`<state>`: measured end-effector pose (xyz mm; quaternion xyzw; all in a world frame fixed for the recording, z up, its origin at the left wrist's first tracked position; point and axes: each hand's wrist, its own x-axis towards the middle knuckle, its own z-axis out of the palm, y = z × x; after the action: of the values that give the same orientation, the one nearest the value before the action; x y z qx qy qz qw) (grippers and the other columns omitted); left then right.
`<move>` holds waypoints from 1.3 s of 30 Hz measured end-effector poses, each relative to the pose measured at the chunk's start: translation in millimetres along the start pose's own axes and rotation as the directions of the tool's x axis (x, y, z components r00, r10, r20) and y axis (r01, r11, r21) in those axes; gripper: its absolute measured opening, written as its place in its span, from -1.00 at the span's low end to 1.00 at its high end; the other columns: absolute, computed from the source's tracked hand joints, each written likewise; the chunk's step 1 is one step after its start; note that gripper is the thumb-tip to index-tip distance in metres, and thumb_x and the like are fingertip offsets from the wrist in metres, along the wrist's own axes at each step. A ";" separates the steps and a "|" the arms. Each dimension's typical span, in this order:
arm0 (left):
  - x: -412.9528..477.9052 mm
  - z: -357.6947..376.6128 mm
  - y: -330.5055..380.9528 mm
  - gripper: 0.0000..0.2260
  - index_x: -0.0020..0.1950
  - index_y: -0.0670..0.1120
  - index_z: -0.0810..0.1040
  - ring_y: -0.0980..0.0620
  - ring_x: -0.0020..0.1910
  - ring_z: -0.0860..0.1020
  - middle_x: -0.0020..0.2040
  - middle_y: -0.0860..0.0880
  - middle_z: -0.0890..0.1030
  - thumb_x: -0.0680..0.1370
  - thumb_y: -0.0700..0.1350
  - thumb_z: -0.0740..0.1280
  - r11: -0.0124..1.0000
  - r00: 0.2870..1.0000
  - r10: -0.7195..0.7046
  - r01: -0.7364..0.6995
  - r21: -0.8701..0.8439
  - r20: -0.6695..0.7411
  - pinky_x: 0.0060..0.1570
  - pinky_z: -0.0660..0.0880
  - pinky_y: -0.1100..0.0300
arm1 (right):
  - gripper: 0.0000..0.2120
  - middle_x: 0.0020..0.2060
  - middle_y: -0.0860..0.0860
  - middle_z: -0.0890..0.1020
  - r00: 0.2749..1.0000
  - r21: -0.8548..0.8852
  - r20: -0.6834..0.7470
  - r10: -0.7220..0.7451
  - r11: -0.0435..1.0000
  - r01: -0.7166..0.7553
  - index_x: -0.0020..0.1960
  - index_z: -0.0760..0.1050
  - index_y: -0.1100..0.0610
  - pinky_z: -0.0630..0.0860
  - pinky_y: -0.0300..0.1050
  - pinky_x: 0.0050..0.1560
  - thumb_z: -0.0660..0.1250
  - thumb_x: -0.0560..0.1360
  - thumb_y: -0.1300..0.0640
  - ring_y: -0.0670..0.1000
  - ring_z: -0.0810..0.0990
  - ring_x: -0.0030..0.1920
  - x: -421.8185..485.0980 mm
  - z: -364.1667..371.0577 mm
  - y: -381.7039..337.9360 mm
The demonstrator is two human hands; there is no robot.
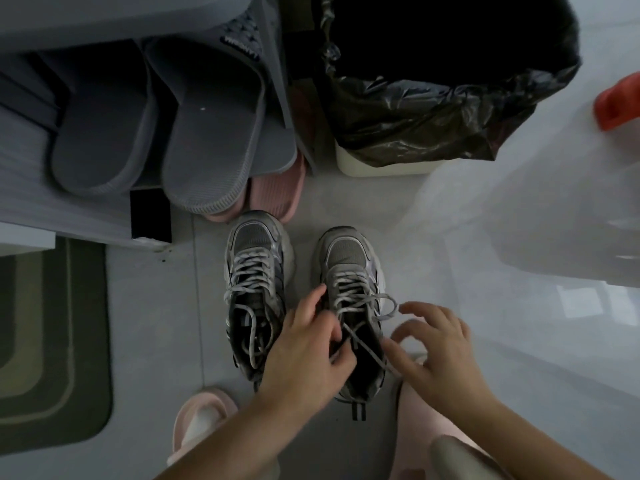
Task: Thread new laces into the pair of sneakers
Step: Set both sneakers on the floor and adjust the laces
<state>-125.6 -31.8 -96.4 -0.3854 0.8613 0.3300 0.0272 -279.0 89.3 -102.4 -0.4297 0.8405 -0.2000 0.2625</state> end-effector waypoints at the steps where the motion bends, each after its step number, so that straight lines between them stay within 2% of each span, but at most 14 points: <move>1: -0.8 0.1 -4.0 -0.85 -0.25 -0.05 0.43 -0.02 0.26 0.47 0.42 -0.02 0.37 0.39 -0.01 0.34 0.994 0.998 0.064 -0.062 0.093 -0.012 -0.05 0.56 0.16 | -0.69 0.01 -0.11 0.58 1.000 -0.015 -0.001 0.022 1.000 -0.022 -0.22 0.55 -0.09 0.24 -0.09 0.07 0.21 0.37 -0.30 -0.01 0.52 0.05 3.9 1.6 -3.0; 3: 0.3 -2.2 -9.5 -0.81 -0.32 -0.09 0.49 -0.06 0.18 0.55 0.38 -0.08 0.45 0.39 0.02 0.29 0.958 0.981 0.193 -0.182 0.220 -0.030 -0.15 0.60 0.10 | -0.65 -0.08 -0.14 0.60 0.999 -0.077 0.029 0.021 0.997 -0.019 -0.15 0.54 -0.09 0.23 -0.14 0.02 0.19 0.35 -0.32 -0.02 0.57 -0.03 10.5 6.0 -7.2; 7: 5.4 -5.6 -0.6 -0.84 -0.34 -0.09 0.55 -0.06 0.14 0.57 0.27 -0.07 0.55 0.41 -0.05 0.36 0.905 0.942 0.334 -0.316 0.284 -0.017 -0.10 0.57 0.08 | -0.59 -0.27 -0.15 0.61 0.998 -0.079 0.021 0.055 0.995 -0.053 -0.23 0.55 -0.08 0.16 -0.15 -0.06 0.11 0.33 -0.34 -0.04 0.61 -0.16 20.1 7.9 -15.3; 11: 9.9 3.2 4.0 -0.89 -0.36 -0.06 0.60 -0.11 0.19 0.56 0.28 -0.09 0.55 0.25 -0.08 0.50 0.880 0.948 0.299 -0.317 0.354 0.107 -0.04 0.54 0.05 | -0.57 -0.31 -0.20 0.53 0.995 -0.039 0.065 0.081 0.996 -0.079 -0.25 0.51 -0.12 0.16 -0.16 -0.01 0.03 0.26 -0.38 -0.11 0.58 -0.10 26.8 6.4 -18.5; 15: 9.4 1.4 4.9 -0.90 -0.35 -0.07 0.56 -0.05 0.17 0.54 0.22 -0.04 0.58 0.36 -0.10 0.35 0.925 0.960 0.278 -0.274 0.262 0.023 -0.01 0.54 0.07 | -0.62 -0.32 -0.22 0.47 0.993 -0.038 0.074 0.094 0.995 -0.092 -0.26 0.42 -0.16 0.15 -0.16 -0.01 0.01 0.24 -0.39 -0.09 0.58 -0.09 26.6 6.5 -21.4; 17: 1.6 -1.3 2.2 -0.87 -0.30 -0.09 0.52 -0.03 0.17 0.52 0.21 -0.02 0.57 0.41 -0.09 0.24 0.947 0.969 0.247 -0.236 0.217 -0.024 0.01 0.54 0.08 | -0.59 -0.33 -0.23 0.45 0.990 -0.037 0.078 0.115 0.993 -0.113 -0.26 0.45 -0.15 0.17 -0.16 0.00 0.01 0.22 -0.40 -0.09 0.58 -0.09 26.5 7.2 -21.6; 20: -14.3 -2.8 -9.0 -0.84 -0.28 -0.10 0.51 -0.04 0.20 0.50 0.20 -0.04 0.58 0.41 -0.08 0.19 0.952 0.973 0.229 -0.221 0.212 -0.014 0.04 0.55 0.06 | -0.52 -0.35 -0.22 0.45 0.986 -0.052 0.086 0.145 0.989 -0.141 -0.27 0.51 -0.11 0.19 -0.16 0.03 0.02 0.20 -0.41 -0.07 0.58 -0.10 27.9 9.7 -23.5; 22: -23.2 -2.2 -19.6 -0.82 -0.28 -0.09 0.52 -0.05 0.21 0.46 0.19 -0.05 0.58 0.39 -0.06 0.17 0.955 0.979 0.203 -0.201 0.219 0.013 0.01 0.56 0.05 | -0.55 -0.35 -0.16 0.51 0.979 -0.056 0.099 0.178 0.983 -0.173 -0.25 0.56 -0.06 0.22 -0.15 0.10 0.12 0.24 -0.38 -0.06 0.58 -0.13 29.3 9.1 -25.6; 24: -31.3 -1.8 -30.6 -0.78 -0.27 -0.10 0.57 -0.04 0.22 0.42 0.17 -0.07 0.59 0.35 -0.04 0.17 0.949 0.981 0.185 -0.194 0.250 0.058 -0.02 0.57 0.04 | -0.73 -0.38 -0.14 0.56 0.972 -0.018 0.083 0.219 0.976 -0.218 -0.24 0.58 -0.04 0.25 -0.10 0.22 0.33 0.34 -0.24 -0.12 0.54 -0.22 29.1 6.5 -24.6; 26: -38.6 -1.1 -37.4 -0.73 -0.24 -0.09 0.61 -0.03 0.21 0.41 0.13 -0.08 0.61 0.32 0.00 0.17 0.936 0.979 0.187 -0.204 0.287 0.084 0.00 0.56 0.05 | -0.86 -0.42 -0.18 0.55 0.967 0.022 0.074 0.242 0.969 -0.244 -0.25 0.59 -0.05 0.30 -0.03 0.26 0.41 0.36 -0.11 -0.23 0.47 -0.29 28.0 4.4 -21.9; 31: -30.4 -3.5 -18.6 -0.74 -0.11 -0.03 0.55 -0.04 0.03 0.49 0.03 -0.02 0.54 0.35 0.10 0.25 0.946 0.983 0.185 -0.178 0.271 -0.001 -0.05 0.51 0.09 | -0.87 -0.37 -0.09 0.65 0.961 0.060 0.088 0.263 0.961 -0.268 -0.25 0.63 -0.01 0.38 0.04 0.21 0.43 0.35 -0.06 -0.26 0.48 -0.32 29.7 4.6 -21.5; 35: -7.5 1.1 -4.5 -0.91 -0.23 -0.05 0.55 -0.06 -0.08 0.53 -0.03 -0.03 0.56 0.37 -0.04 0.37 0.913 0.950 0.309 -0.286 0.291 -0.036 -0.21 0.54 0.08 | -0.81 -0.33 -0.12 0.63 0.964 0.034 0.081 0.253 0.966 -0.257 -0.22 0.64 0.00 0.36 0.02 0.23 0.41 0.36 -0.12 -0.27 0.42 -0.33 29.7 3.8 -23.9; 37: 0.3 3.9 -0.7 -0.85 -0.29 -0.05 0.54 -0.05 -0.17 0.53 -0.12 -0.02 0.55 0.29 -0.08 0.49 0.880 0.939 0.344 -0.316 0.353 -0.017 -0.28 0.50 0.10 | -0.83 -0.31 -0.14 0.61 0.962 0.029 0.091 0.259 0.964 -0.262 -0.19 0.64 -0.01 0.35 0.00 0.23 0.42 0.37 -0.10 -0.28 0.40 -0.32 29.9 2.2 -25.6; 39: 4.1 4.3 2.6 -0.82 -0.30 -0.05 0.53 -0.03 -0.24 0.49 -0.22 0.00 0.51 0.26 -0.08 0.52 0.846 0.934 0.358 -0.321 0.425 -0.008 -0.31 0.41 0.12 | -0.75 -0.32 -0.14 0.61 0.961 0.039 0.091 0.262 0.963 -0.267 -0.19 0.64 -0.02 0.37 0.00 0.22 0.37 0.34 -0.18 -0.27 0.40 -0.32 29.7 1.3 -27.5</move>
<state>-131.1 -30.7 -99.6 -0.2262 0.9665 0.1208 0.0129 -275.9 49.4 -96.0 -0.3147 0.8731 -0.1662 0.3332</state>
